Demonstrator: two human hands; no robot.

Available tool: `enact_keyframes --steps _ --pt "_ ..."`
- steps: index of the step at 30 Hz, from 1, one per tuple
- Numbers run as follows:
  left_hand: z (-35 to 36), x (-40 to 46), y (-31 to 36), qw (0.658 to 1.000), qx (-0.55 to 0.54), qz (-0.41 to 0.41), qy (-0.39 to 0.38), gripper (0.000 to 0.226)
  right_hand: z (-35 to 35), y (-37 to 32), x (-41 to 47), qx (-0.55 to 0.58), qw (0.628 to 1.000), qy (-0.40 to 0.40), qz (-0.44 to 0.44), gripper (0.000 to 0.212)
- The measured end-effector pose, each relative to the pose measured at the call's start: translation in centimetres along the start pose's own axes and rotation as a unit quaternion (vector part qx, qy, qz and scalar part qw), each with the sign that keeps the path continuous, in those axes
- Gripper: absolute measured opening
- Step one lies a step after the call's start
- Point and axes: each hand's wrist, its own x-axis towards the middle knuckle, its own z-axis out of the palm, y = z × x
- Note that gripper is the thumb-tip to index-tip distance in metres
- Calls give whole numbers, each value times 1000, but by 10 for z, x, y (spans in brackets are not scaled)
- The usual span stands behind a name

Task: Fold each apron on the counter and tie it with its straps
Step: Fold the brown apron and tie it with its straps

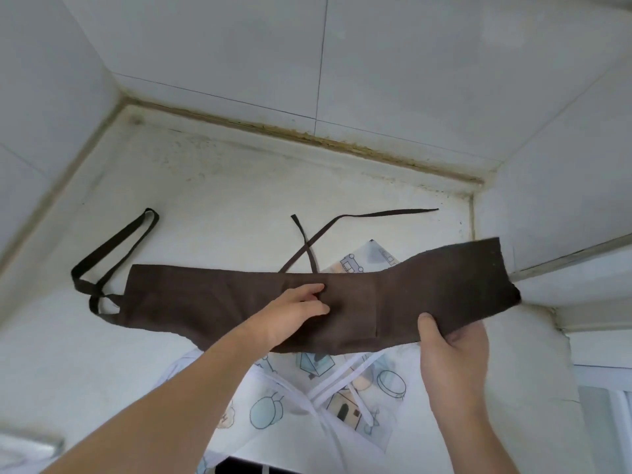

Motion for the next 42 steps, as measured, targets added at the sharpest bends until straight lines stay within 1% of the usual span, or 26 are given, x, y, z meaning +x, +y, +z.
enact_keyframes --steps 1,2,3,4,6,7,8,9,10,11,12,13,14,15,17,19,24,26,28,31,32,34,36,38,40,42 --pt "-4 -7 1 999 -41 -6 7 35 13 -13 -10 -29 998 -34 -47 33" --pt "-8 -16 2 996 -87 -5 1 35 28 -22 -21 -69 990 -78 -95 46" --pt "-12 -26 4 988 -155 4 -1 42 45 -27 -31 -122 972 -128 -153 59" --pt "-21 -36 4 967 -253 14 -2 47 64 -29 -41 -191 940 -174 -224 68" --pt "-43 -54 0 906 -421 34 -10 49 100 -18 -59 -317 852 -230 -348 73" --pt "-56 -63 -4 885 -462 50 -25 57 116 -9 -65 -361 814 -250 -381 76" --pt "-68 -70 -9 877 -476 58 -21 65 128 1 -69 -392 785 -276 -393 81" --pt "-80 -74 -18 879 -474 55 5 67 136 11 -72 -414 763 -297 -398 88" --pt "-91 -77 -28 894 -444 42 40 61 143 18 -75 -432 744 -311 -404 95" --pt "-98 -78 -36 928 -364 31 72 46 147 24 -76 -448 728 -316 -411 101" --pt "-101 -77 -43 964 -244 18 106 29 148 29 -77 -461 717 -318 -417 106" --pt "-104 -75 -51 981 -128 4 143 18 147 32 -76 -468 713 -314 -416 109" --pt "-106 -72 -59 983 -51 -11 179 19 146 34 -76 -477 720 -305 -402 112" --pt "-108 -71 -63 978 -24 -22 204 23 144 35 -76 -486 735 -284 -378 113" --pt "-117 -68 -70 971 -21 -30 238 25 140 39 -74 -500 770 -218 -330 113" --pt "-128 -68 -73 968 -21 -39 247 26 134 48 -70 -493 804 -174 -284 106" --pt "-148 -77 -77 968 -11 -60 244 22 137 61 -66 -470 853 -147 -175 93" --pt "-155 -77 -77 963 -2 -67 262 20 141 60 -66 -437 879 -148 -119 80" --pt "-162 -78 -77 956 -1 -64 286 18 142 58 -63 -397 904 -147 -65 60" --pt "-169 -78 -79 950 28 -58 306 16 138 56 -62 -320 939 -110 -61 27" --pt "-170 -78 -80 947 60 -56 311 16 137 54 -63 -296 948 -98 -59 22" --pt "-168 -77 -84 936 129 -52 324 16 137 50 -64 -245 963 -105 -30 24" --pt "-166 -78 -86 925 169 -56 335 14 137 50 -63 -215 968 -126 1 33" --pt "-167 -79 -90 916 196 -85 338 13 135 52 -63 -237 962 -134 -15 40" --pt "-169 -80 -96 910 213 -91 344 13 132 55 -65 -286 946 -137 -66 45" --pt "-170 -80 -103 907 226 -81 347 13 129 58 -67 -357 914 -141 -132 50"
